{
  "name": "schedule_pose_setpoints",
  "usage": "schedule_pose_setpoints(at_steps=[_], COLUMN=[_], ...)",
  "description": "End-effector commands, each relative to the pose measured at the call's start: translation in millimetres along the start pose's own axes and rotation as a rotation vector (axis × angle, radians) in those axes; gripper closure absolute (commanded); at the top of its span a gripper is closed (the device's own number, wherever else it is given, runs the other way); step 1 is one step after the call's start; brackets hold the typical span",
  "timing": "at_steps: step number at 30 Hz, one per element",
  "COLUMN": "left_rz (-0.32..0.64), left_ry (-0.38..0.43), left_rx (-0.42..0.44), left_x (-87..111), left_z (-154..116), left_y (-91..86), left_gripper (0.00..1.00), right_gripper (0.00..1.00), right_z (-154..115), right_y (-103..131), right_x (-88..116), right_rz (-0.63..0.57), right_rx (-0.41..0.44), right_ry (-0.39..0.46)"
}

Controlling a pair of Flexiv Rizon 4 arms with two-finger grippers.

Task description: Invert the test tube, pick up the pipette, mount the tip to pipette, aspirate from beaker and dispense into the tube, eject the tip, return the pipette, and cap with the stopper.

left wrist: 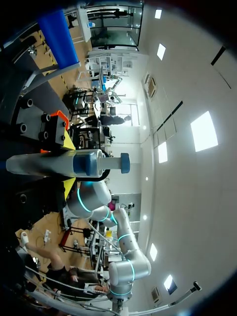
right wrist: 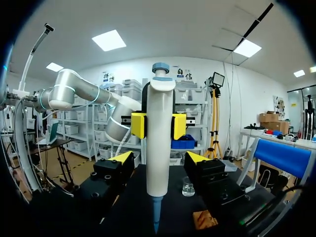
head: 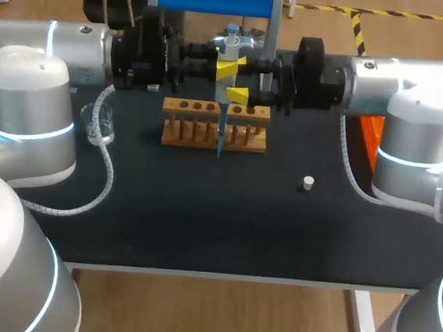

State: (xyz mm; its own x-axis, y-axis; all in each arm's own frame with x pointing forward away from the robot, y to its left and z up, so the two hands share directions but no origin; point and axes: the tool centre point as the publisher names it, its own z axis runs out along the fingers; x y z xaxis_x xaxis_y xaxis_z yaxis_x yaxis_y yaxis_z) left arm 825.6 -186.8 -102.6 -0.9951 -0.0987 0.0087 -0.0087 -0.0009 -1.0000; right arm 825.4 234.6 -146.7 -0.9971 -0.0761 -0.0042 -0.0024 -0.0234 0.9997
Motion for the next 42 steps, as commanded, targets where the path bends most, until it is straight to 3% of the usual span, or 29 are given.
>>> schedule_pose_setpoints(at_steps=[1,17,19,30,34,35,36,37,42], left_rz=[0.001,0.001,0.001,0.001,0.001,0.001,0.001,0.001,0.001], left_ry=[-0.004,-0.004,-0.004,-0.004,-0.004,-0.004,-0.004,-0.004,-0.004], left_rx=[0.002,0.002,0.002,0.002,0.002,0.002,0.002,0.002,0.002], left_x=[0.7,0.7,0.7,0.7,0.7,0.7,0.7,0.7,0.7], left_z=[1,1,1,1,1,1,1,1,1], left_y=[0.1,0.1,0.1,0.1,0.1,0.1,0.1,0.1,0.1], left_gripper=[1.00,1.00,1.00,1.00,1.00,1.00,1.00,1.00,1.00], right_gripper=[0.36,0.45,0.50,0.58,0.73,0.80,0.94,1.00,1.00], right_z=[7,16,17,18,18,18,18,18,17], right_y=[1,3,3,3,4,4,4,5,6], right_x=[-1,-1,0,0,0,1,1,1,1], right_rz=[-0.001,-0.004,-0.005,-0.003,-0.005,-0.005,-0.006,-0.006,-0.006], right_rx=[0.001,0.001,0.000,0.002,0.002,0.002,0.002,0.001,-0.001], right_ry=[0.002,0.015,0.018,0.033,0.039,0.039,0.041,0.042,0.049])
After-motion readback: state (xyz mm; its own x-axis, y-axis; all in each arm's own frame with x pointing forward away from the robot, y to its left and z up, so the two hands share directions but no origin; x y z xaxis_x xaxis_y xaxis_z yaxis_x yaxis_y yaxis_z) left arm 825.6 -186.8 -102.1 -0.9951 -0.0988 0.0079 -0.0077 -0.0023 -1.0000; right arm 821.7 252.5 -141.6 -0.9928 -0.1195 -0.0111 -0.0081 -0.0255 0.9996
